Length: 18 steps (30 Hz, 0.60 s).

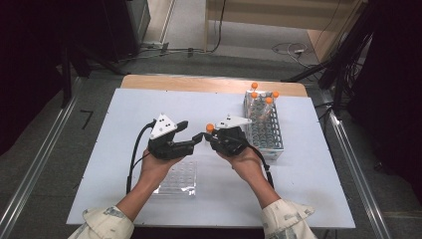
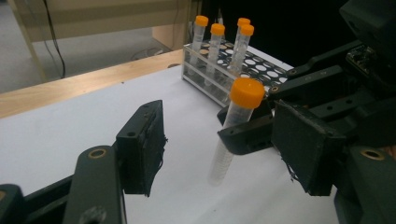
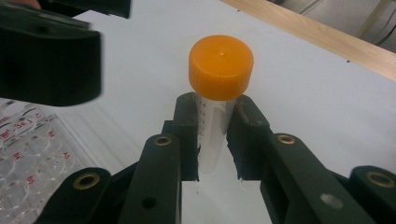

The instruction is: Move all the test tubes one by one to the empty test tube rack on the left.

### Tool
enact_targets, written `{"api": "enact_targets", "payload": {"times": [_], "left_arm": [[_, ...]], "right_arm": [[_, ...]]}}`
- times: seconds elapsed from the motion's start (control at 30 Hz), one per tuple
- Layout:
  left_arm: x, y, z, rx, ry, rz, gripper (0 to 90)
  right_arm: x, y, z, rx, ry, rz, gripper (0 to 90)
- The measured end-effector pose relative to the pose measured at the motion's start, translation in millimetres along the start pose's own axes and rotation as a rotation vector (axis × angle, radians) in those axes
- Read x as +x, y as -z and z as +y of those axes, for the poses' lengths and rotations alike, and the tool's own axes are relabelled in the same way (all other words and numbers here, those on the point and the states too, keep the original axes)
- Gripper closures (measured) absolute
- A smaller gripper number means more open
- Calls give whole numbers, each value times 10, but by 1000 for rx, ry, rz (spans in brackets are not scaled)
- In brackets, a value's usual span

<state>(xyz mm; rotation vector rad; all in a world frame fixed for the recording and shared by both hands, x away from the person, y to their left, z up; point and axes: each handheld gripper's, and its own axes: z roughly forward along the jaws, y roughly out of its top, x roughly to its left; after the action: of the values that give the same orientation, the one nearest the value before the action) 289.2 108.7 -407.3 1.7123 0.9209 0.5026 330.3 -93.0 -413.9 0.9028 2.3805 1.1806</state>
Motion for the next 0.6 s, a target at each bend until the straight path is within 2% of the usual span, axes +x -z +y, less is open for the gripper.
{"api": "enact_targets", "payload": {"times": [0.6], "left_arm": [[-50, -129, 17, 0, -29, -17, 465]], "right_arm": [[120, -59, 14, 5, 39, 29, 721]]}}
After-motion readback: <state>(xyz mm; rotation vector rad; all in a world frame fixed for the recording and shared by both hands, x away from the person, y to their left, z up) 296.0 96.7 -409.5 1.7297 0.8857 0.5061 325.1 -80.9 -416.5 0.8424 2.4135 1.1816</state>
